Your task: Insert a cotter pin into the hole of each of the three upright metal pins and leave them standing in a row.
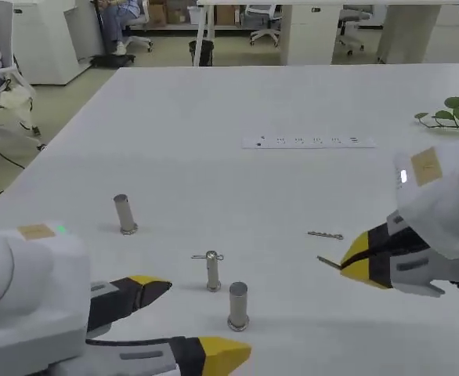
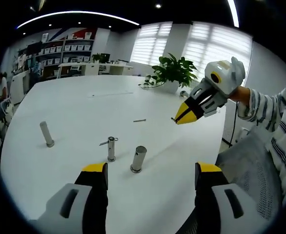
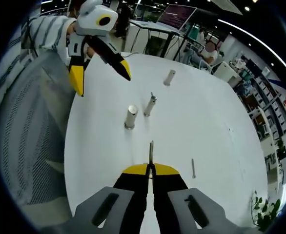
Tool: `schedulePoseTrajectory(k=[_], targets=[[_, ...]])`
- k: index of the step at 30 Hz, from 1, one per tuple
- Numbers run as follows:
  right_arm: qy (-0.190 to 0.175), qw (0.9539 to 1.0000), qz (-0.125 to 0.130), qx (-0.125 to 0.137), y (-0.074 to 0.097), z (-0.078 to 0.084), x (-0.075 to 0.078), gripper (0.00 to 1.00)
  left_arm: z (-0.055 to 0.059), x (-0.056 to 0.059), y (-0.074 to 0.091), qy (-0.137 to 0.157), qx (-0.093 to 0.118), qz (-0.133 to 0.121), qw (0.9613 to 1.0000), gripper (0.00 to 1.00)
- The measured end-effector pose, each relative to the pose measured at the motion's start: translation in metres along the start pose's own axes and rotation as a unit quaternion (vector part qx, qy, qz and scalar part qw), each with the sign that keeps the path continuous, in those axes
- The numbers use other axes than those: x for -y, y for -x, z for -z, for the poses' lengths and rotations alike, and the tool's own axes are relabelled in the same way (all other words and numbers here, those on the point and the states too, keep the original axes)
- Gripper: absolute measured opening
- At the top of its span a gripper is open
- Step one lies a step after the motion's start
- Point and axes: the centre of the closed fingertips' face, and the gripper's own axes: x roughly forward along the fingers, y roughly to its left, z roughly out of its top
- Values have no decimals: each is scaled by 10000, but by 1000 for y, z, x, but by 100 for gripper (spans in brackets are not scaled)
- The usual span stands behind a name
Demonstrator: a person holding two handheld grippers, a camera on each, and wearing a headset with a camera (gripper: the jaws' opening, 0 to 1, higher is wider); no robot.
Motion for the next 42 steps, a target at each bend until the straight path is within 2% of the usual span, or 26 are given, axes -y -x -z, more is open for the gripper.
schedulePoseTrajectory(k=[8, 13, 19, 24, 34, 36, 42], targets=[[-3, 9998, 37, 184, 1, -11, -10, 3, -5, 5, -6, 30, 29, 134, 9999, 66], [-30, 9996, 72, 273, 0, -15, -16, 3, -13, 13, -12, -20, 143, 317, 9994, 61], [-31, 9991, 132, 403, 1, -20, -21, 3, -14, 23, -20, -32, 96, 505, 9987, 55], [27, 9989, 110, 448, -1, -23, -28, 3, -14, 32, -26, 52, 56, 651, 9979, 53], [132, 9982, 107, 571, -2, -32, -40, 3, -14, 44, -30, 181, 32, 841, 9963, 48], [145, 9981, 116, 596, -3, -33, -42, 3, -15, 47, -31, 281, 46, 903, 9955, 47], [172, 9976, 126, 655, -4, -36, -47, 3, -17, 53, -34, 460, 47, 1049, 9934, 39]])
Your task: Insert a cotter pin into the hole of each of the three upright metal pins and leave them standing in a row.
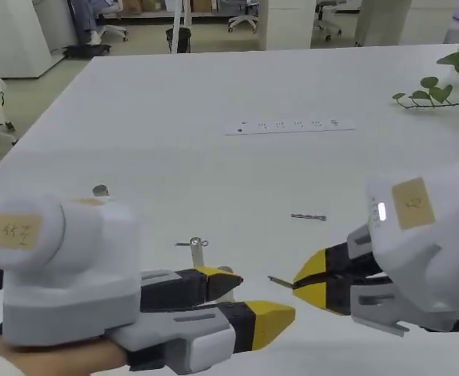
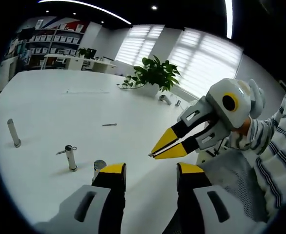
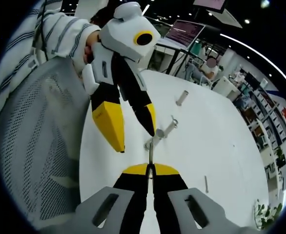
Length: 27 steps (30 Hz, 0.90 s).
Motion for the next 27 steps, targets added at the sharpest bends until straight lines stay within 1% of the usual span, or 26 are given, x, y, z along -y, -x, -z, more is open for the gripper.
schedulePoseTrajectory(k=[5, 9, 14, 18, 20, 27], targets=[[8, 10000, 5, 69, -1, -3, -3, 3, 0, 5, -3, 283, -27, 138, 9995, 31], [63, 9999, 16, 128, -1, -5, -5, 3, 0, 8, -6, 349, -41, 206, 9992, 25], [123, 9998, 23, 165, -1, -7, -7, 3, -1, 10, -7, 531, -44, 265, 9982, 16], [146, 9997, 16, 203, -1, -10, -8, 3, -2, 8, -7, 554, -22, 206, 9982, 13], [164, 9997, 30, 198, -1, -10, -8, 3, -2, 9, -7, 604, -35, 232, 9979, 10], [216, 9995, 16, 213, -1, -11, -10, 3, -2, 7, -6, 657, -66, 201, 9976, 7]])
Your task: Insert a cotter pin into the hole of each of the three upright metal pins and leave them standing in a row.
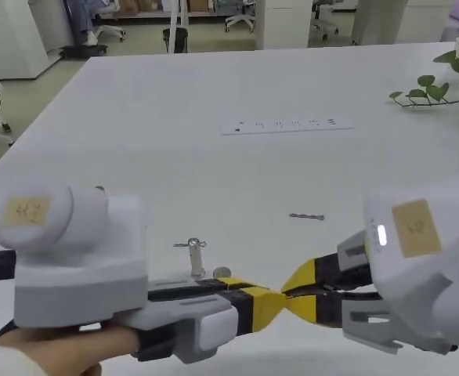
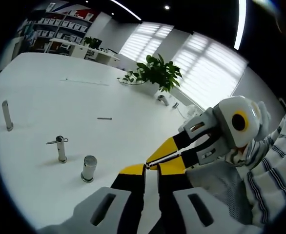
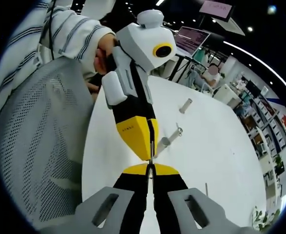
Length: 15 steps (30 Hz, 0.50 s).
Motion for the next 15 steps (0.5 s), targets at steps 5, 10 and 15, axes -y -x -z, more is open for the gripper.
schedulePoseTrajectory(k=[5, 10, 15], targets=[[75, 10000, 2, -2, 1, -1, -1, 3, 0, 0, 0, 29, -50, -9, 10000, 5], [133, 9999, 6, -12, 2, -2, -1, 3, 1, 0, 0, -144, -139, -44, 9998, 2], [218, 9998, 14, -26, 4, -2, 0, 3, 0, 1, 1, -178, -161, 11, 9997, 2]])
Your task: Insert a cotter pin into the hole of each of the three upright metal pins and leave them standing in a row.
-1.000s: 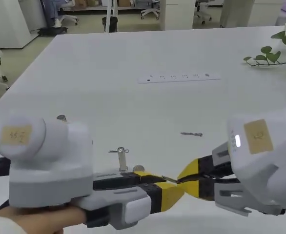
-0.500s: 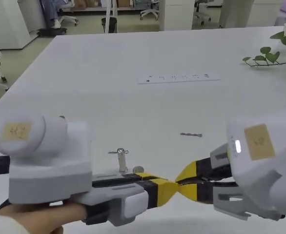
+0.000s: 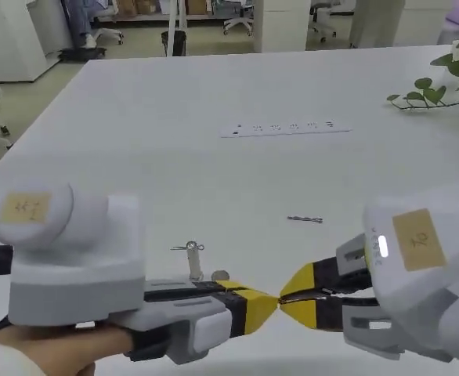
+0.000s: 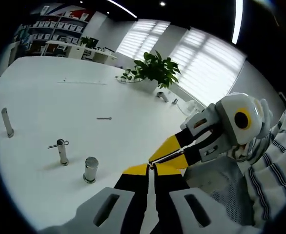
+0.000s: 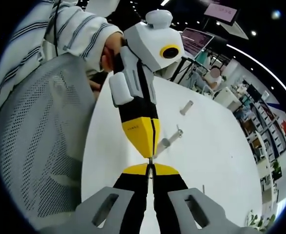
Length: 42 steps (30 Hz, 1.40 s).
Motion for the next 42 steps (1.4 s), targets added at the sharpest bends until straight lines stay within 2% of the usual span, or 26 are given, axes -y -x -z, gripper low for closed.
schedulePoseTrajectory(k=[9, 14, 15, 23, 34, 38, 40, 42], targets=[[69, 10000, -58, 40, 1, -1, -2, 3, 2, 1, 1, 121, -85, 24, 9999, 1], [96, 9998, -147, 51, 0, -1, -7, 3, 6, 2, 2, 37, -275, 9, 9996, 1], [103, 9998, -141, 54, 0, -1, -7, 3, 6, 2, 2, -53, -286, -6, 9996, 1], [95, 9997, -181, 110, 1, -2, -6, 4, 5, 4, 3, -262, -248, -6, 9993, 0], [173, 9993, -256, 193, 1, -4, -8, 4, 6, 4, 6, -255, -235, 4, 9994, 0], [101, 9994, -226, 231, 2, -3, -6, 12, 3, 6, 7, -243, -170, 52, 9995, 0], [83, 9994, -219, 237, 3, -2, -6, 12, 4, 4, 8, -295, -182, 49, 9994, 0], [-94, 9992, -237, 319, 4, -2, -4, 15, 3, 4, 8, -366, -173, 61, 9992, 0]])
